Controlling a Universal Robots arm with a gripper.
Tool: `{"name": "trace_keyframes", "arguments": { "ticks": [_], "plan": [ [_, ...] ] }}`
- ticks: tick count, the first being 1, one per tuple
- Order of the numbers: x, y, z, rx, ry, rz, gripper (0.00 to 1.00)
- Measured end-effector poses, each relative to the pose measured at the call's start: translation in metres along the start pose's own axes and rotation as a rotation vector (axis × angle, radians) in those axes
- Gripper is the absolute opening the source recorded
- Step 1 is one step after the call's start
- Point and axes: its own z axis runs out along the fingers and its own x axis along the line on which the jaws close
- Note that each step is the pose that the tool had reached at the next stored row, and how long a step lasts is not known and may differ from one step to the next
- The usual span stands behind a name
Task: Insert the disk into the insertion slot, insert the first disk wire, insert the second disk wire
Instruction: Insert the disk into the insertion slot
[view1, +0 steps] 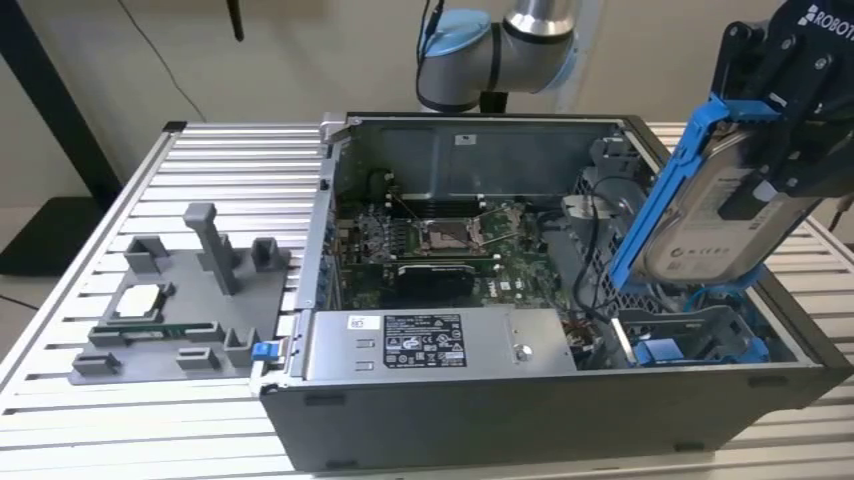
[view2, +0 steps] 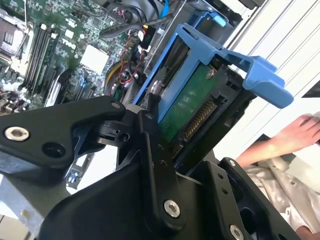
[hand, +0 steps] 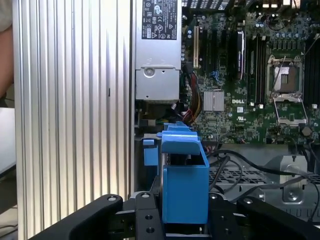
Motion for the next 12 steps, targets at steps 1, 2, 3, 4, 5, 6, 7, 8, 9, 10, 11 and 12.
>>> {"name": "trace_keyframes", "arguments": {
  "ticks": [1, 2, 3, 4, 5, 6, 7, 8, 9, 10, 11, 12],
  "plan": [
    [0.0000, 0.0000, 0.0008, 0.0000, 0.0000, 0.000, 0.00],
    [0.0000, -0.0001, 0.0017, 0.0000, 0.0000, 0.000, 0.00],
    [0.0000, -0.0001, 0.0026, 0.0000, 0.0000, 0.000, 0.00],
    [0.0000, -0.0001, 0.0033, 0.0000, 0.0001, 0.000, 0.00],
    [0.0000, -0.0002, 0.0041, 0.0000, 0.0000, 0.000, 0.00],
    [0.0000, -0.0002, 0.0049, 0.0000, -0.0001, 0.000, 0.00],
    [0.0000, -0.0002, 0.0053, 0.0000, 0.0000, 0.000, 0.00],
    [0.0000, -0.0002, 0.0053, 0.0000, 0.0000, 0.000, 0.00],
    [0.0000, -0.0002, 0.0054, 0.0000, 0.0001, 0.000, 0.00],
    [0.0000, -0.0002, 0.0053, 0.0000, 0.0002, 0.000, 0.00],
    [0.0000, -0.0002, 0.0054, 0.0000, 0.0001, 0.000, 0.00],
    [0.0000, -0.0002, 0.0059, 0.0000, -0.0001, 0.000, 0.00]
  ]
}}
